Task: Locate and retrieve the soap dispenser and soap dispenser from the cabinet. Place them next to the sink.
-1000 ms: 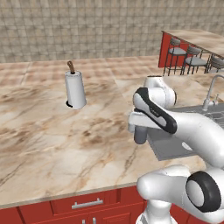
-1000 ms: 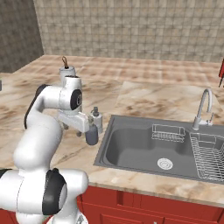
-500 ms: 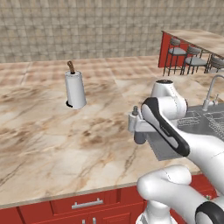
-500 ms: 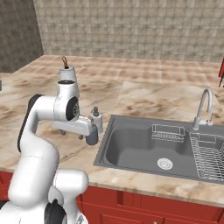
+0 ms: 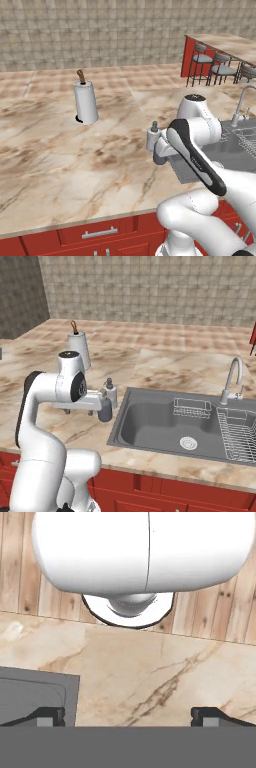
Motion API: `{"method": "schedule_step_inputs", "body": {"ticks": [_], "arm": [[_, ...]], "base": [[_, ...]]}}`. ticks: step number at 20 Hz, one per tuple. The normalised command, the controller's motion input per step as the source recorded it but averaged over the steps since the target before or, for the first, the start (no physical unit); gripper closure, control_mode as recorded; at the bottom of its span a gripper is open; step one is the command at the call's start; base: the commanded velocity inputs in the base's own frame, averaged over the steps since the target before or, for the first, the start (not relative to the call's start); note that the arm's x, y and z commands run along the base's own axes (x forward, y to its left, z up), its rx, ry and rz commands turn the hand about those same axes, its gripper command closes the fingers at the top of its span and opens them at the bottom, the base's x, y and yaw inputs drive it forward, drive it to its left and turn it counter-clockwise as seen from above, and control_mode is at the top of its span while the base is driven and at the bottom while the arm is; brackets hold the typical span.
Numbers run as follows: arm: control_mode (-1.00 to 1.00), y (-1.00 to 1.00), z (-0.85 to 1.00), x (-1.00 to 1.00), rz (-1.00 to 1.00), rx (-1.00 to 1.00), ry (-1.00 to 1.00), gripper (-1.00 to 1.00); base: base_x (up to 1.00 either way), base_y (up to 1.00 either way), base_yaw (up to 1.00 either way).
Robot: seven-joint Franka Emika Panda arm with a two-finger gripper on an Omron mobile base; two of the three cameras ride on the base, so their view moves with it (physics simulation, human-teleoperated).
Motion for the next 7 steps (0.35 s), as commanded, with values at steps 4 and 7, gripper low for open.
{"method": "schedule_step_inputs", "body": {"ticks": [4,7], "arm": [[-1.00,0.00,0.00,0.00,0.01,0.00,0.00,-1.00],[-1.00,0.00,0.00,0.00,0.00,0.00,0.00,-1.00]], "base": [[0.00,0.00,0.00],[0.00,0.00,0.00]]}}
